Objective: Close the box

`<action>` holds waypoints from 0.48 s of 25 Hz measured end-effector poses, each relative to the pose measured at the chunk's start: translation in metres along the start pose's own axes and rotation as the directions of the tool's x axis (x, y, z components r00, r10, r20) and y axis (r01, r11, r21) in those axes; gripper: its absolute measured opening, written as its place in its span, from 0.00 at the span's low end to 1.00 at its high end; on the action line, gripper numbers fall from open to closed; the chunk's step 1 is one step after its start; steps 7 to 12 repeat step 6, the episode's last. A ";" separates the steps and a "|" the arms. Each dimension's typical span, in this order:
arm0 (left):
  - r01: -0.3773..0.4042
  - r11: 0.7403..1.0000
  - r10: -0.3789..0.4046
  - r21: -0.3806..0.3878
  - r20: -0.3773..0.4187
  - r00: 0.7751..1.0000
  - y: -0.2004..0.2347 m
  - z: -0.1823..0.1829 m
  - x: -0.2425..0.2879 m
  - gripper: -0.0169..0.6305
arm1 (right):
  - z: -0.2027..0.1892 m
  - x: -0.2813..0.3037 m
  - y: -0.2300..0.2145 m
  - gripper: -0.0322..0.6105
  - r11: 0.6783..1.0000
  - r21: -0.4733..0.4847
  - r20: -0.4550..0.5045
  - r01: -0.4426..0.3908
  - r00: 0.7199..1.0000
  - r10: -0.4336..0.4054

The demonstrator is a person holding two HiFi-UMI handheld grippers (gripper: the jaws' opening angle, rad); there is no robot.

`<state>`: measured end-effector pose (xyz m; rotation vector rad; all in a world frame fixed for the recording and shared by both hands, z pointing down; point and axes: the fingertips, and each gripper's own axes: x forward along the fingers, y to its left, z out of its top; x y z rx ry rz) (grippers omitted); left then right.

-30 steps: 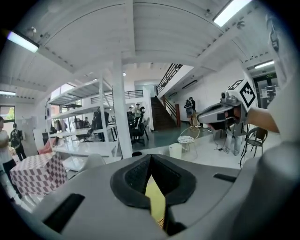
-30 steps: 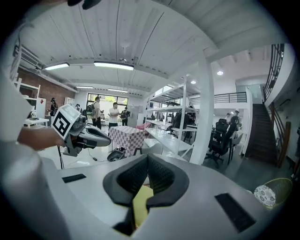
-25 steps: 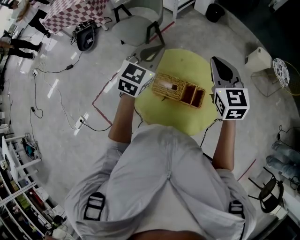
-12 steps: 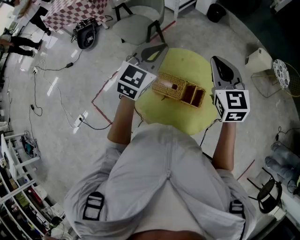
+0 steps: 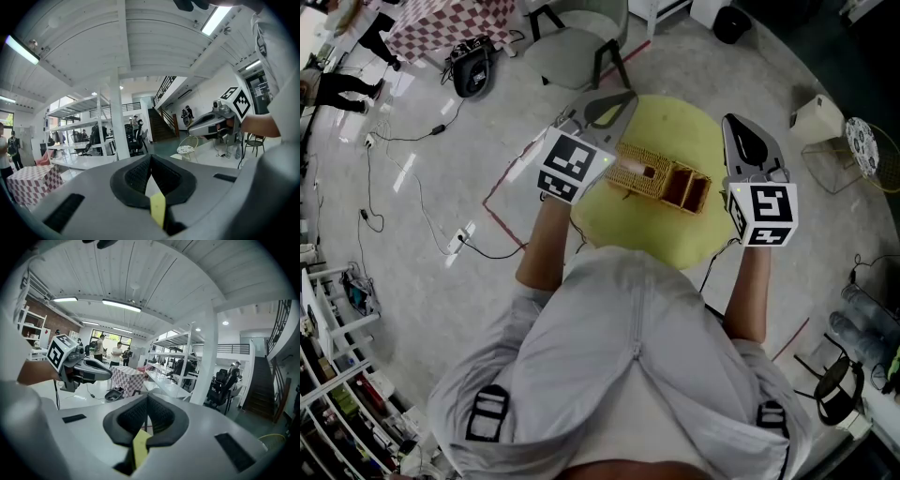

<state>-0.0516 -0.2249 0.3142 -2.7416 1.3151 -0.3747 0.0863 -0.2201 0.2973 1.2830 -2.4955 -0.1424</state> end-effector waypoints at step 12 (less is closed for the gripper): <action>0.016 1.000 -0.016 -0.007 -0.017 1.000 -0.003 -0.006 -0.001 0.07 | 0.000 -0.001 0.005 0.08 1.000 0.002 -0.009 -0.010 1.000 0.010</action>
